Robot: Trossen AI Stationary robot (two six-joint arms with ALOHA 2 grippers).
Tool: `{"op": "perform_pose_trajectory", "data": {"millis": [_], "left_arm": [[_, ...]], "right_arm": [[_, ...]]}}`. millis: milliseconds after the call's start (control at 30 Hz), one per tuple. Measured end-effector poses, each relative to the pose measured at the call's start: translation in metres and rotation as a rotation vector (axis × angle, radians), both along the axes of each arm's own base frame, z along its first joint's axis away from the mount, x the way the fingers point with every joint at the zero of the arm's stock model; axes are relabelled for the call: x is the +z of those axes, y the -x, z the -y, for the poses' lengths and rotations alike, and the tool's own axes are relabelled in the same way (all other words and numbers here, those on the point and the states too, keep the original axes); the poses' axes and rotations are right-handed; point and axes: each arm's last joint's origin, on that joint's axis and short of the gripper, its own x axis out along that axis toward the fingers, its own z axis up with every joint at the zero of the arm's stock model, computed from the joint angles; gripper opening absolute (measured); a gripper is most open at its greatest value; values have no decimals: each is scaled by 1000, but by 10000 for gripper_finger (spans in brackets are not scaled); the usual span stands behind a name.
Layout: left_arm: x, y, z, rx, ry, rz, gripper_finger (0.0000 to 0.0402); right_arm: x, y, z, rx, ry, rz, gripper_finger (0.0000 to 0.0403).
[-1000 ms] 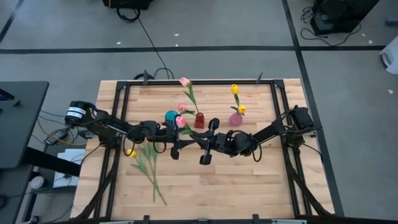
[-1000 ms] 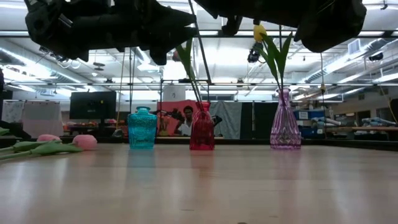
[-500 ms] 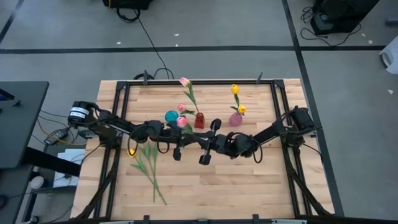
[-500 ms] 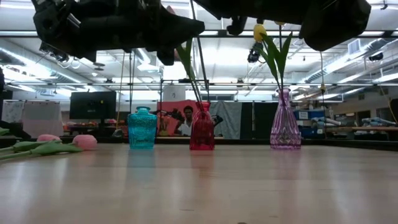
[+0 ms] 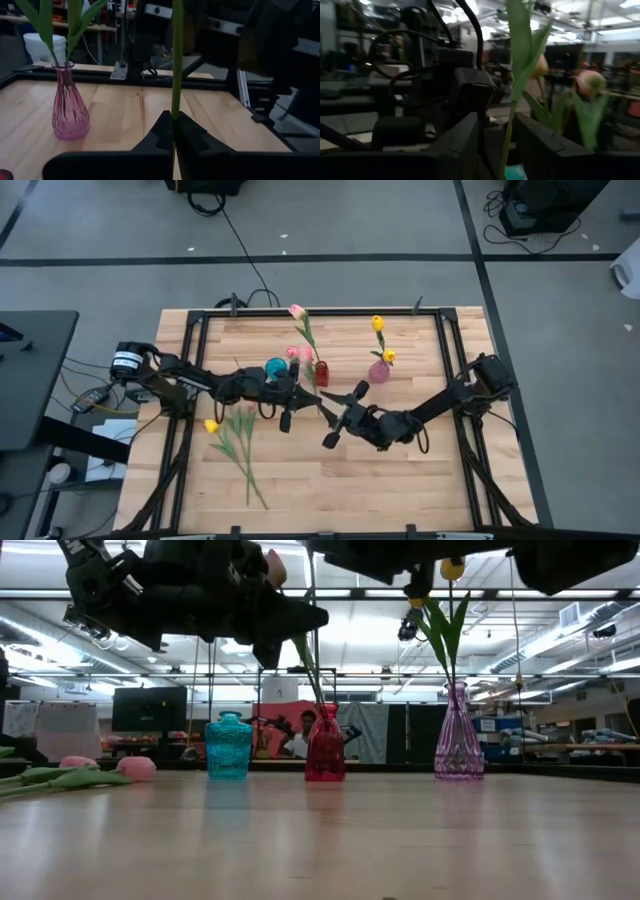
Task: Sort flowers into vase by color
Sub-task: Put the pink flower into red vase
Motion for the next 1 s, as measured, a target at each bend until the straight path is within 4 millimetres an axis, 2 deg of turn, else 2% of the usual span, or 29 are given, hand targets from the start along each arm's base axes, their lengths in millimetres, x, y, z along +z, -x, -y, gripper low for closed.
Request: {"op": "perform_pose_trajectory", "data": {"millis": [167, 367, 767, 867, 1000], "left_arm": [[-1, -1, -3, -29, 18, -35, 4], [1, -11, -3, -35, -21, -136, 4], [4, -16, -3, -20, -84, -173, 4], [4, -15, -3, -31, -109, -178, 4], [2, -15, -3, -36, -130, -195, 5]], "right_arm": [[-1, 4, -8, -5, -44, -14, 162], [-9, 2, -2, -42, -111, -86, 161], [9, 10, 4, -57, -126, -112, 160], [9, 9, 8, -66, -125, -120, 151], [8, 7, 14, -86, -126, -125, 115]]}}
